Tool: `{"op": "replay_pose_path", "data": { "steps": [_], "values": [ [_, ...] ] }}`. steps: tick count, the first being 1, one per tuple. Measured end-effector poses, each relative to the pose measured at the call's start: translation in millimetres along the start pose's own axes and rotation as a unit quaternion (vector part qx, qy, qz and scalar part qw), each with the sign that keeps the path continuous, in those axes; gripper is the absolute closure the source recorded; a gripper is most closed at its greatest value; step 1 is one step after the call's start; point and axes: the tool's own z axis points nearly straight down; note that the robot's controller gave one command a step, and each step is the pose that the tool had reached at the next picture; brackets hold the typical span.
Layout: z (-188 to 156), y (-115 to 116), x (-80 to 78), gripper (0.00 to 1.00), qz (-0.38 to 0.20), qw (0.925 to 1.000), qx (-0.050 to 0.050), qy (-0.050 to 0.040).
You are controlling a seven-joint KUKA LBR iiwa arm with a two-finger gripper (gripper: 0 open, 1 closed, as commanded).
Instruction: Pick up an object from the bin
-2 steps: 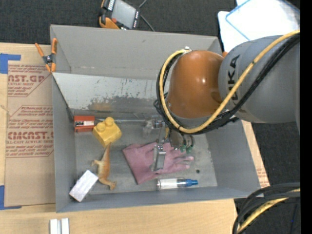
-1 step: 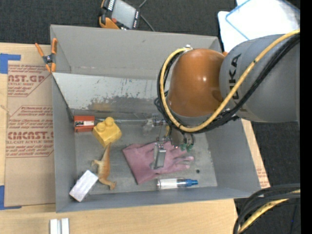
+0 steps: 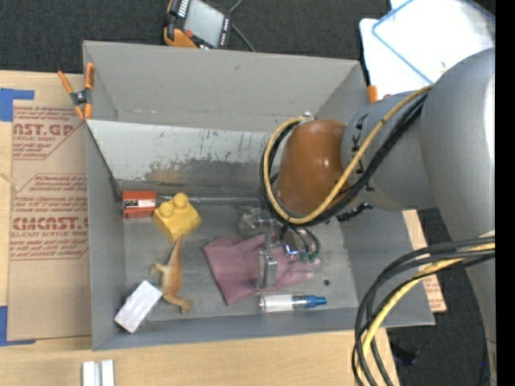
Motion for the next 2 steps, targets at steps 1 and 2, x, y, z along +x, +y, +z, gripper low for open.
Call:
{"op": "replay_pose_path", "data": {
  "steps": [1, 2],
  "values": [
    [-5, -33, -21.3, 0.00, -0.014, 0.9999, -0.001, -0.0092],
    [-3, -2, -4.9, 0.00, -0.006, 1.0000, -0.002, -0.0019]
  ]
}}
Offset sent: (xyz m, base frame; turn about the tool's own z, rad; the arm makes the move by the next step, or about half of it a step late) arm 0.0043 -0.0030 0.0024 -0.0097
